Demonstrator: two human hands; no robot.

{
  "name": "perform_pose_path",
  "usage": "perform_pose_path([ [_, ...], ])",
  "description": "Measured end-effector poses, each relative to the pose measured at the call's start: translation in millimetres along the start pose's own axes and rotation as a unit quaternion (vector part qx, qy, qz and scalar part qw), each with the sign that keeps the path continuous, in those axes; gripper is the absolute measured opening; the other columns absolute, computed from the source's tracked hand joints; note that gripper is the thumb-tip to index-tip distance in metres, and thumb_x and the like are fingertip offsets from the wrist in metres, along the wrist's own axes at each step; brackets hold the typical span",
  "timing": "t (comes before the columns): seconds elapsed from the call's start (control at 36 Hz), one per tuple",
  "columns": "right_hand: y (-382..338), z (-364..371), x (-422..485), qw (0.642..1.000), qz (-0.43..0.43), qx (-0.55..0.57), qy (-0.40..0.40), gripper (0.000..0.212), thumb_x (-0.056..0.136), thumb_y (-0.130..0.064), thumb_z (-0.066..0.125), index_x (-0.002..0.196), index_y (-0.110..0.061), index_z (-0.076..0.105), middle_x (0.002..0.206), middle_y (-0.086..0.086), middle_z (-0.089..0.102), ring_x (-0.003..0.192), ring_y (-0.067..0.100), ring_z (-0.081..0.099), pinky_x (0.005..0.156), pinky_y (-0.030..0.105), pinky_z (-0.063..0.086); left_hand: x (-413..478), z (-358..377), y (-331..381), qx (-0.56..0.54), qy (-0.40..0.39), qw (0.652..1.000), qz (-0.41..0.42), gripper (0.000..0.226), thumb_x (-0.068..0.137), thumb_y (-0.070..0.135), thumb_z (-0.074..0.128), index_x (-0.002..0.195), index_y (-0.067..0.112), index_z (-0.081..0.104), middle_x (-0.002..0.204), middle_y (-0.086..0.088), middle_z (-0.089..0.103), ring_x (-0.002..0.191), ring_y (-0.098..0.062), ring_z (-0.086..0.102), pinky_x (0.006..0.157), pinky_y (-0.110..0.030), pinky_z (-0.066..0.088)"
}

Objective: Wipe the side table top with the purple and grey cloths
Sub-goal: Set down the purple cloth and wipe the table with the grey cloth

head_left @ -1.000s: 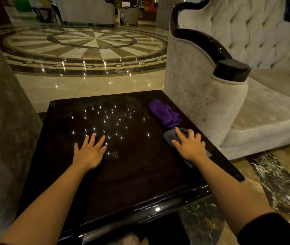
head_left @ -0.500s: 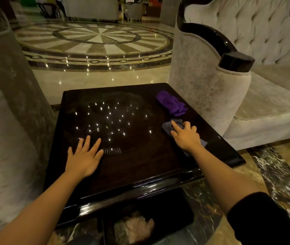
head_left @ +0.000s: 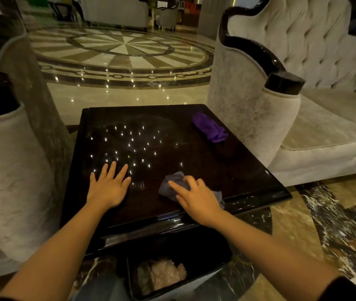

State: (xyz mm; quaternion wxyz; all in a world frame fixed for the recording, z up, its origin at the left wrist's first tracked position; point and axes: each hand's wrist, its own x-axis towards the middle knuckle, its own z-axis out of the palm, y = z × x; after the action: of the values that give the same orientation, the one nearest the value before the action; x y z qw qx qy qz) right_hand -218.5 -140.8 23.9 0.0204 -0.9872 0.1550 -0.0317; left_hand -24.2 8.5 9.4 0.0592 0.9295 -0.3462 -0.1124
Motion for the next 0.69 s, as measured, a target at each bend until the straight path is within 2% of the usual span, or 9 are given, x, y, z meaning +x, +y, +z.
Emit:
perform_pose_path([
  [0.14,-32,-6,-20,0.993,-0.111,0.029,0.038,0.043,0.092,-0.021,0.045,0.134,-0.019,0.040,0.128,0.026,0.048,0.092,0.045,0.050,0.072,0.048,0.051,-1,-2,0,0.004,0.003,1.000,-0.003,0.054,0.094,0.048,0.011,0.143,0.032,-0.003,0.156,-0.003,-0.008,0.142,-0.022,-0.011,0.114,-0.050,-0.003],
  [0.25,-36,-9,-22,0.986,-0.157,0.047,0.007,0.043,0.095,-0.023,0.038,0.138,-0.022,0.032,0.133,0.021,0.042,0.099,0.040,0.046,0.074,0.047,0.049,0,-2,-1,0.002,-0.003,1.000,-0.001,0.054,0.094,0.048,0.011,0.143,0.032,-0.003,0.156,-0.003,-0.009,0.142,-0.022,-0.011,0.114,-0.050,-0.003],
  [0.33,-30,-18,-17,0.984,-0.165,0.056,0.046,0.042,0.088,-0.018,0.051,0.130,-0.018,0.046,0.116,0.019,0.057,0.086,0.039,0.056,0.061,0.040,0.054,2,1,-2,0.005,-0.001,1.000,0.003,0.054,0.093,0.048,0.011,0.143,0.032,-0.004,0.156,-0.004,-0.009,0.142,-0.023,-0.012,0.114,-0.050,-0.003],
  [0.39,-21,-27,-6,0.979,-0.153,0.066,0.118,0.039,0.081,-0.016,0.056,0.120,-0.015,0.057,0.100,0.017,0.065,0.073,0.035,0.061,0.051,0.033,0.055,2,3,-3,0.005,0.002,1.000,0.003,0.054,0.093,0.049,0.010,0.143,0.032,-0.004,0.156,-0.003,-0.009,0.142,-0.022,-0.012,0.114,-0.049,-0.004],
  [0.42,-15,-33,3,0.976,-0.140,0.070,0.152,0.037,0.081,-0.017,0.055,0.117,-0.014,0.059,0.097,0.017,0.066,0.071,0.035,0.061,0.051,0.032,0.055,3,4,-3,0.005,0.003,1.000,0.002,0.054,0.093,0.049,0.010,0.143,0.032,-0.004,0.156,-0.003,-0.010,0.142,-0.022,-0.012,0.114,-0.049,-0.004],
  [0.5,9,-51,38,0.972,-0.087,0.060,0.209,0.038,0.084,-0.017,0.053,0.122,-0.013,0.055,0.104,0.022,0.062,0.081,0.041,0.058,0.062,0.040,0.053,4,5,-4,0.003,0.004,1.000,0.003,0.055,0.093,0.050,0.010,0.143,0.033,-0.004,0.156,-0.003,-0.010,0.142,-0.022,-0.013,0.114,-0.049,-0.005],
  [0.58,39,-57,78,0.978,-0.015,0.041,0.202,0.040,0.092,-0.021,0.048,0.132,-0.019,0.044,0.122,0.022,0.051,0.101,0.041,0.048,0.075,0.045,0.047,5,6,-5,0.003,0.007,1.000,-0.004,0.055,0.092,0.051,0.010,0.143,0.034,-0.003,0.156,-0.002,-0.009,0.142,-0.022,-0.012,0.114,-0.049,-0.004],
  [0.69,68,-50,125,0.983,0.037,0.012,0.180,0.041,0.094,-0.027,0.041,0.135,-0.023,0.037,0.127,0.022,0.044,0.109,0.039,0.043,0.079,0.044,0.044,7,7,-6,0.008,0.002,1.000,-0.015,0.055,0.092,0.052,0.010,0.142,0.035,-0.004,0.156,-0.001,-0.010,0.142,-0.021,-0.013,0.114,-0.049,-0.005],
])
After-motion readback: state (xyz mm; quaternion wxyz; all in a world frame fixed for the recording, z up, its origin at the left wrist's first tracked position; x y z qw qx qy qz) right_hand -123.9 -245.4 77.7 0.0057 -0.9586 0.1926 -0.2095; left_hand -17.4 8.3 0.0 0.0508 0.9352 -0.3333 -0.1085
